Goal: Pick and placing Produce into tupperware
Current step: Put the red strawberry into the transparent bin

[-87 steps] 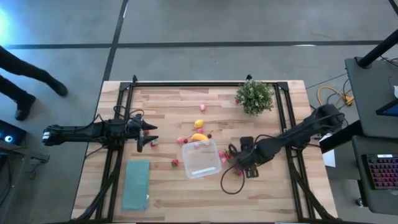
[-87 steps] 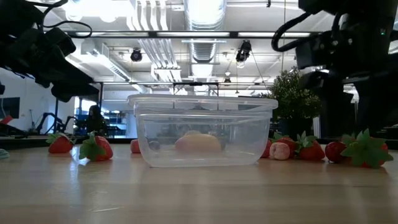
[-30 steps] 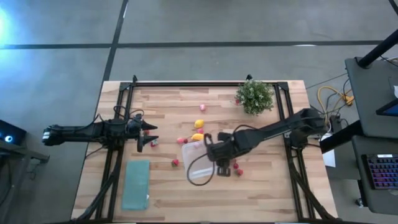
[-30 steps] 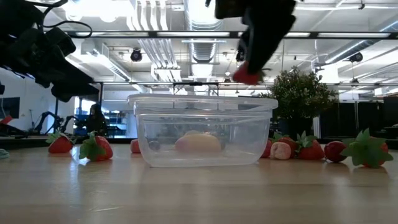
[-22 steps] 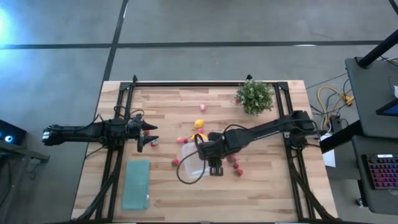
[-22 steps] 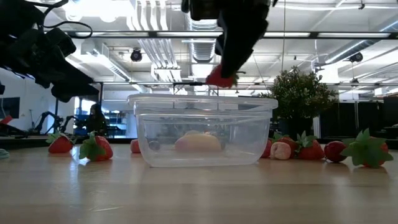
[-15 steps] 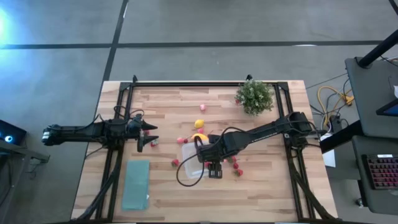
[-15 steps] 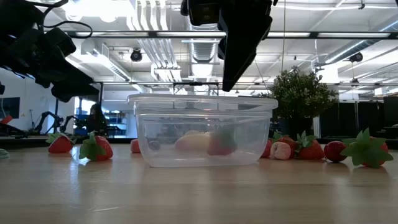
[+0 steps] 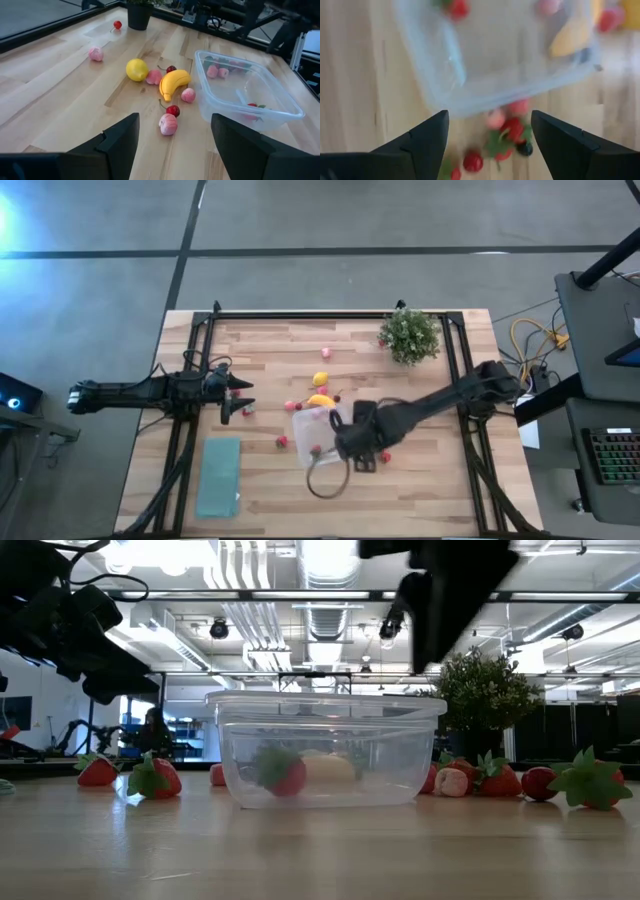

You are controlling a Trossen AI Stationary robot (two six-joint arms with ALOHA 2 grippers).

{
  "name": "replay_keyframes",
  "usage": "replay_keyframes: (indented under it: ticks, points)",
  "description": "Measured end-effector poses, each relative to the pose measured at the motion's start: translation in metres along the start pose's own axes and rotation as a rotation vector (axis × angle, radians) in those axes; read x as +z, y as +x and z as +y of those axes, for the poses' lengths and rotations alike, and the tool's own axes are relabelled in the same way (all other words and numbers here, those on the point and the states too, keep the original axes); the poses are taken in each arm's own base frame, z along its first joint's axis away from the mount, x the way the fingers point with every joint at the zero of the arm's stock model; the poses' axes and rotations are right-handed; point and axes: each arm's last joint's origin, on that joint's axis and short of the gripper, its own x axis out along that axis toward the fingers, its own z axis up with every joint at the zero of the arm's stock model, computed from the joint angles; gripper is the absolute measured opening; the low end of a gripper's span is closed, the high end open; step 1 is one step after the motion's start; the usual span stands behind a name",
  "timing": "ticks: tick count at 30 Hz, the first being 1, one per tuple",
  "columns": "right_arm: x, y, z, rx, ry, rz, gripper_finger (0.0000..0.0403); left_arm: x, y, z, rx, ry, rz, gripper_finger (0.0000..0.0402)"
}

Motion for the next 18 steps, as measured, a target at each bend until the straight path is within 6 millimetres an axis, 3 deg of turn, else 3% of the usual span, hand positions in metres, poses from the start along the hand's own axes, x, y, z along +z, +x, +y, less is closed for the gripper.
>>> replay_keyframes:
  ticks: [6,13,18]
  points:
    - [-0.035,0.021,0.029,0.0,-0.028,0.048,0.0271,0.0,0.0,0.0,0.001,0.0,0.003,0.0233]
    - [-0.07,0.011,0.071,0.025,0.132,-0.002,0.0272,0.0,0.0,0.0,0.0,0.0,0.002,0.0233]
    - [-0.081,0.009,0.085,0.016,0.238,-0.015,0.0267,0.0,0.0,0.0,0.0,0.0,0.002,0.0233]
